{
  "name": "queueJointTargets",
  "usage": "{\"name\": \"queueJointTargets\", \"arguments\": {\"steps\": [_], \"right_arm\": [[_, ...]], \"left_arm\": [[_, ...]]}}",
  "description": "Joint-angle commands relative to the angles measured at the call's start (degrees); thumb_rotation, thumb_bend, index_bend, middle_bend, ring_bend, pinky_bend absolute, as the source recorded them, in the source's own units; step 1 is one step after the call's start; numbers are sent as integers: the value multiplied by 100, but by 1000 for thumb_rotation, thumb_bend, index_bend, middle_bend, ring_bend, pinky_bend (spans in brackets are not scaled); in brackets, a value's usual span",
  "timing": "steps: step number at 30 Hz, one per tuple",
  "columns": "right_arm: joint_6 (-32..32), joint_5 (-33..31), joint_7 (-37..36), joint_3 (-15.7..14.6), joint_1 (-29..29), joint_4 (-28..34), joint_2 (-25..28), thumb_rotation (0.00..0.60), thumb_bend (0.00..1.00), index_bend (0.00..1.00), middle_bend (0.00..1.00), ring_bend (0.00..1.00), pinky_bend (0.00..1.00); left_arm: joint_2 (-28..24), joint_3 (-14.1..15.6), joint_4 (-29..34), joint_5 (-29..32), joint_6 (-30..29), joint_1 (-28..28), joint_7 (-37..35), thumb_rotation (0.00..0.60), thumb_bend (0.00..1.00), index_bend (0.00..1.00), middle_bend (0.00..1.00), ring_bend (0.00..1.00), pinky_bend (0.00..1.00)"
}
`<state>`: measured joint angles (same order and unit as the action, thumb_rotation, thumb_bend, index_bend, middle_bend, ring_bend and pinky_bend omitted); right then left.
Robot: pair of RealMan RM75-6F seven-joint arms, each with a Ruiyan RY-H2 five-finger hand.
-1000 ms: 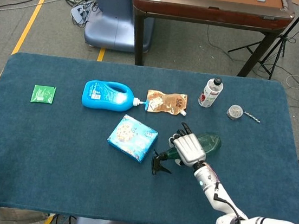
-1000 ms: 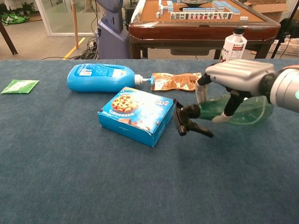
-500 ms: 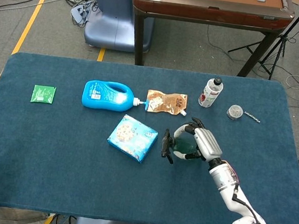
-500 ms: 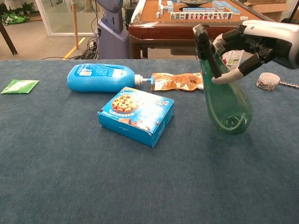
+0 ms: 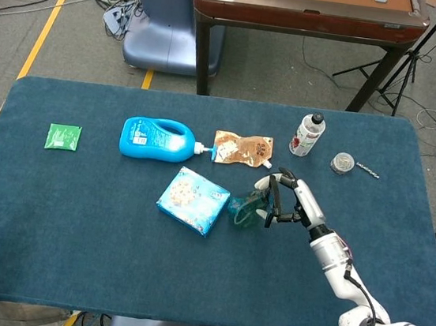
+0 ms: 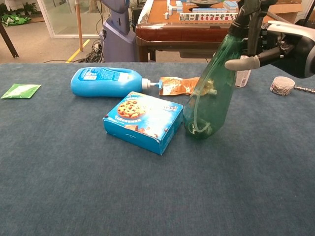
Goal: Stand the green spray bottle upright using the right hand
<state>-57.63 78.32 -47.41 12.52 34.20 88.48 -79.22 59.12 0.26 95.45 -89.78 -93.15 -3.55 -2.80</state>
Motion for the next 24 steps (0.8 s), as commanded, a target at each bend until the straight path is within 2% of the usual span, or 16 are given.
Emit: {"name": "queueJointTargets", "arguments": {"steps": [1,9,17,24], "right_arm": [[19,110,-290,25,-3,-217,-126,600,244,622,386,209,66],[319,-3,-549,31,7,35,207,600,236,622,378,209,66],[462,47,-542,-54,23,-34,264,600,234,622,357,194,66],[554,181,-515,-136,80,-98,268,600,213,514,301,143,66]], "left_arm": [[-8,0,3,5,-2,-3,2,600,255,305,47,47,30],[-11,-4,31,3,27,15,35,600,255,305,47,47,30],[-6,0,26,15,36,12,43,600,255,305,47,47,30],[16,10,-2,27,50,6,27,600,255,305,47,47,30]]}}
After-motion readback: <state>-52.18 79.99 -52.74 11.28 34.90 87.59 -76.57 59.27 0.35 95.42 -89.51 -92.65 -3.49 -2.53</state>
